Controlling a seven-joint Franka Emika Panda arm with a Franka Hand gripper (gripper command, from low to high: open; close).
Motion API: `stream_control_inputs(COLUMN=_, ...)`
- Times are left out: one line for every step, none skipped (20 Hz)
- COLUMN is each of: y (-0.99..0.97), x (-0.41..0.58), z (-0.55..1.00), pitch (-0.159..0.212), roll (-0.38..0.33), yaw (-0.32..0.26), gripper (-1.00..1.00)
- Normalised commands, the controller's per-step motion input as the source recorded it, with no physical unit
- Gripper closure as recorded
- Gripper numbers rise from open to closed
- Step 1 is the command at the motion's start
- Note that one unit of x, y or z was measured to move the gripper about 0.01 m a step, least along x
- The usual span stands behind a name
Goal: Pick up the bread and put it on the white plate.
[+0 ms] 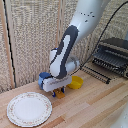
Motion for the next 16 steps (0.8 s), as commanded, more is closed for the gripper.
stream_control_inputs(y=0.02, x=-0.003, z=0.04, pitch=-0.055, roll=0.0, yaw=0.0, gripper=1.0)
stream_control_inputs(y=0.0, x=0.0, z=0.1, pitch=-0.04, roll=0.0, yaw=0.0, gripper=1.0)
stream_control_inputs(y=0.01, x=0.0, z=0.21, pitch=-0.016, roll=0.0, yaw=0.0, gripper=1.0)
stream_control_inputs(y=0.0, x=0.0, z=0.46, pitch=0.0, roll=0.0, yaw=0.0, gripper=1.0)
stream_control_inputs(y=0.01, x=0.0, z=0.7, pitch=0.0, roll=0.0, yaw=0.0, gripper=1.0)
stream_control_inputs(y=0.01, x=0.0, z=0.91, pitch=0.0, roll=0.002, yaw=0.0, gripper=1.0)
stream_control_inputs(y=0.04, x=0.02, z=1.0, pitch=0.0, roll=0.0, yaw=0.0, gripper=1.0)
stream_control_inputs(y=0.06, x=0.031, z=1.0, pitch=0.0, roll=0.0, yaw=0.0, gripper=1.0)
stream_control_inputs(y=0.07, x=0.0, z=1.0, pitch=0.0, roll=0.0, yaw=0.0, gripper=1.0)
stream_control_inputs(y=0.11, x=0.014, z=1.0, pitch=0.014, roll=0.0, yaw=0.0, gripper=1.0)
stream_control_inputs(y=0.13, x=0.011, z=1.0, pitch=0.014, roll=0.0, yaw=0.0, gripper=1.0)
stream_control_inputs(y=0.15, x=0.011, z=1.0, pitch=0.021, roll=0.0, yaw=0.0, gripper=1.0)
stream_control_inputs(y=0.18, x=0.017, z=1.0, pitch=0.026, roll=0.0, yaw=0.0, gripper=1.0)
stream_control_inputs(y=0.21, x=0.0, z=0.96, pitch=0.034, roll=0.0, yaw=0.0, gripper=1.0)
stream_control_inputs(y=0.3, x=0.0, z=0.93, pitch=0.036, roll=0.0, yaw=0.0, gripper=1.0)
stream_control_inputs(y=0.36, x=0.0, z=0.83, pitch=0.049, roll=-0.004, yaw=0.0, gripper=1.0)
